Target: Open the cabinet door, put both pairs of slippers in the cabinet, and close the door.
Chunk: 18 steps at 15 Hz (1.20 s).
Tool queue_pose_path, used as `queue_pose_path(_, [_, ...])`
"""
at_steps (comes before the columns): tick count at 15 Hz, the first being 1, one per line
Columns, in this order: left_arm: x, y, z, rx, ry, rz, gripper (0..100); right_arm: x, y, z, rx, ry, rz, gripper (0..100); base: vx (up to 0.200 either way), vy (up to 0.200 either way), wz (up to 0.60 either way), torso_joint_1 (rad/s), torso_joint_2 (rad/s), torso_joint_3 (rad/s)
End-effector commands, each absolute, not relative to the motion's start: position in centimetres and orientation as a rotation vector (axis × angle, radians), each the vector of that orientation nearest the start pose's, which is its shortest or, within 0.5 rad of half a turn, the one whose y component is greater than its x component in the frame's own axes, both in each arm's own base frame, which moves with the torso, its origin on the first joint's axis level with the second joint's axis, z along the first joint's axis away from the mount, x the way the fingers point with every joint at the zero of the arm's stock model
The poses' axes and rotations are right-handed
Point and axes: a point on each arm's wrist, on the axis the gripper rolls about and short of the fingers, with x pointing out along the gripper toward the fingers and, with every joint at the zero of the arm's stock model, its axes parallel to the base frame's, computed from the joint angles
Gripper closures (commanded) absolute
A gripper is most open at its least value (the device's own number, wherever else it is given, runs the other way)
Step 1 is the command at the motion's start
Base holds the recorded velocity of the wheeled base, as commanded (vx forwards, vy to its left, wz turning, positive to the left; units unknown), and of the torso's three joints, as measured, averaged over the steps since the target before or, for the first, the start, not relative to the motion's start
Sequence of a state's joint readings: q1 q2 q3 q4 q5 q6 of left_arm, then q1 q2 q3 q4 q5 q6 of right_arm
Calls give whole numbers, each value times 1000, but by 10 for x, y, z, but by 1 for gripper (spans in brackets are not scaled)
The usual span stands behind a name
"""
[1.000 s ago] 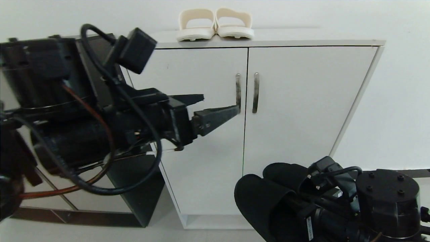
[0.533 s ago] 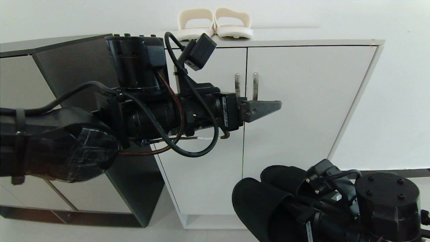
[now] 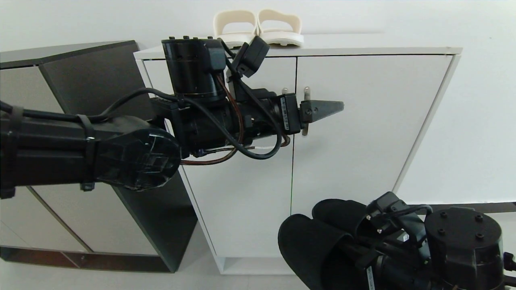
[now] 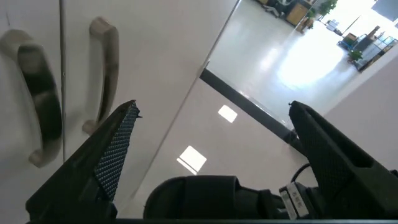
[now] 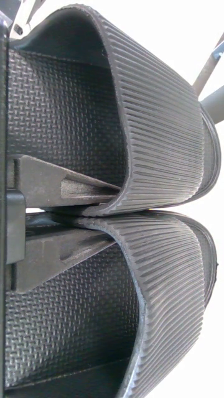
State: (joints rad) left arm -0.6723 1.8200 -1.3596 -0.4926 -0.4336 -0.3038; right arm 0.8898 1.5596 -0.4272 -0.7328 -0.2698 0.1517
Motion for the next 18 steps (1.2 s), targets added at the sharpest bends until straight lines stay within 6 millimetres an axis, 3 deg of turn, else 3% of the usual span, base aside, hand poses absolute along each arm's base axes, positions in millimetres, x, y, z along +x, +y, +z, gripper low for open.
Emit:
queue_pose_path(1, [282, -236, 282, -276, 137, -1097, 0, 152, 178, 133, -80, 389, 582, 100, 0, 0, 0, 0, 0, 0])
queue_pose_path(9, [310, -247, 273, -280, 138, -994, 0, 152, 177, 133, -82, 389, 581, 100, 0, 0, 0, 0, 0, 0])
queue_pose_path(13, [312, -251, 272, -280, 137, -999, 0, 151, 177, 132, -83, 391, 581, 100, 0, 0, 0, 0, 0, 0])
queue_pose_path(14, [312, -251, 274, -281, 132, -1001, 100, 151, 177, 132, -83, 391, 581, 100, 0, 0, 0, 0, 0, 0])
queue_pose_path(18, [303, -249, 282, -283, 115, -1015, 100, 149, 175, 131, -77, 411, 634, 100, 0, 0, 0, 0, 0, 0])
